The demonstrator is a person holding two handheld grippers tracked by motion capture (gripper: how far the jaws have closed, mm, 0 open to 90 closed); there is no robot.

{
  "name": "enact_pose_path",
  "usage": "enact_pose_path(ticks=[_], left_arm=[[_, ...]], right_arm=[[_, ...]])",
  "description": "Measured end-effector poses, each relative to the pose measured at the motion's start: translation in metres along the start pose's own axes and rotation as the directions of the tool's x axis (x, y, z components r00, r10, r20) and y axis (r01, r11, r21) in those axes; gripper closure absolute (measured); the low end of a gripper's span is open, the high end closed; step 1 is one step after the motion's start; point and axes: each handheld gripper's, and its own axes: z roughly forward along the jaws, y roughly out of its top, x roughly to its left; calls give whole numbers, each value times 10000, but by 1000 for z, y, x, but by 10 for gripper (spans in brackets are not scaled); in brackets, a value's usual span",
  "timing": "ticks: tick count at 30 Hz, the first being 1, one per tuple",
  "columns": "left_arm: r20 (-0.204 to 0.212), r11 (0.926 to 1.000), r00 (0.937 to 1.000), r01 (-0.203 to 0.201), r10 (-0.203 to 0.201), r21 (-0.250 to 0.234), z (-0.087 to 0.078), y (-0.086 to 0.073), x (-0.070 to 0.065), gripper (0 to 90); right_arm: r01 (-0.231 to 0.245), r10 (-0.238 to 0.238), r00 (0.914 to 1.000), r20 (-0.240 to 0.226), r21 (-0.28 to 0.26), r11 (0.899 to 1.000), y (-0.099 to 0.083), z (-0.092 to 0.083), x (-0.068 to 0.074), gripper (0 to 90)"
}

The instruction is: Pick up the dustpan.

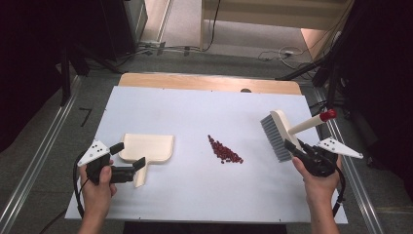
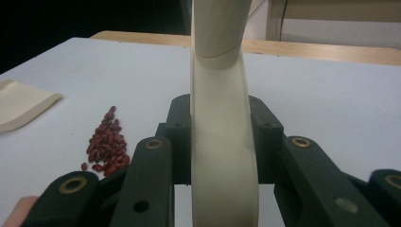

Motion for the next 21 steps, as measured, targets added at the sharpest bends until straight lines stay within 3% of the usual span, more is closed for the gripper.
enact_pose_path(ticks=[2,7,9,12,14,21], left_arm=[[36,9999,10000,44,-44,118,1,2,-6,2],[-957,9963,9954,113,-31,852,10,-5,-26,110],[-1171,9936,9931,242,-112,1100,13,-10,-29,137],[-1618,9890,9865,487,-257,1399,17,-19,-31,191],[-2052,9855,9786,507,-166,1620,19,-25,-32,233],[-2729,9704,9619,791,-143,2280,31,-41,-31,323]], right_arm=[[-106,107,9999,126,-47,9999,-2,-3,-3,659],[-235,240,9994,251,-221,9995,-4,-9,-8,659],[-343,350,9991,260,-249,9991,-5,-11,-9,659],[-305,314,9990,320,-294,9991,-5,-12,-9,659],[-287,297,9990,321,-321,9991,-6,-12,-9,659],[-366,376,9986,372,-283,9989,-8,-10,-9,659]])
